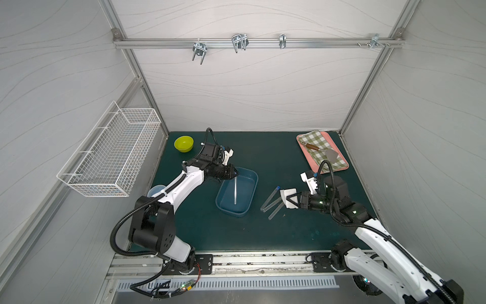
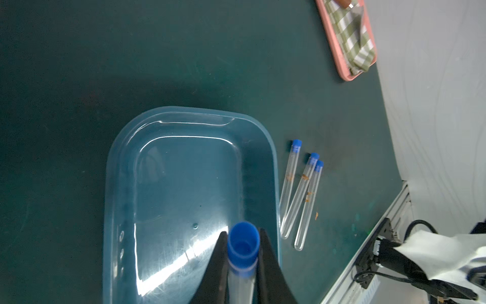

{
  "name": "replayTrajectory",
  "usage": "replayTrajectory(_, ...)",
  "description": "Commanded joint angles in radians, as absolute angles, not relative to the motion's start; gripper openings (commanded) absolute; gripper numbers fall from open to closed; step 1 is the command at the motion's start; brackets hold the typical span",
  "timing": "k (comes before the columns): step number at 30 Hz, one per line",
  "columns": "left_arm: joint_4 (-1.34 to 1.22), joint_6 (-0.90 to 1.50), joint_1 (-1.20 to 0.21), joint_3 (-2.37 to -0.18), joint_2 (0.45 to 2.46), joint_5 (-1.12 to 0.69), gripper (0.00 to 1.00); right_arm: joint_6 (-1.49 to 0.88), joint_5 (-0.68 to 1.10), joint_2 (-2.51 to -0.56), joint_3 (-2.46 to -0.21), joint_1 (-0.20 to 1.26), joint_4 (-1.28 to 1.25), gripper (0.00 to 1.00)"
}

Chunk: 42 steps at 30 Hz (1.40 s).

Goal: Wipe the exteriors of test tubes
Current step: Place the test tube in the storage box.

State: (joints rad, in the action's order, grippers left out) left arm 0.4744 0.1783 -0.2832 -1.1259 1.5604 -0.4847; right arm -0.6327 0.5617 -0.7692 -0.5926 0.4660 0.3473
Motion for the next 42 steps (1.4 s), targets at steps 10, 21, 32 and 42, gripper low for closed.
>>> replayTrajectory(10, 0.620, -0.015, -0.344, -1.358, 1.830, -0.354, 0.15, -0.606, 0.608, -0.717, -0.568, 0.407, 0.421, 0.20)
replayTrajectory(21, 0.629, 0.005, -0.376, -1.409, 1.963, -0.283, 0.18, -0.611, 0.580, -0.656, -0.578, 0.393, 0.493, 0.20)
replayTrajectory(32, 0.615, 0.021, -0.376, -1.443, 1.978, -0.250, 0.30, -0.652, 0.436, -0.646, -0.578, 0.390, 0.598, 0.20)
replayTrajectory(42, 0.601, 0.047, -0.371, -1.452, 1.845, -0.272, 0.37, -0.695, 0.353, -0.751, -0.547, 0.369, 0.589, 0.20)
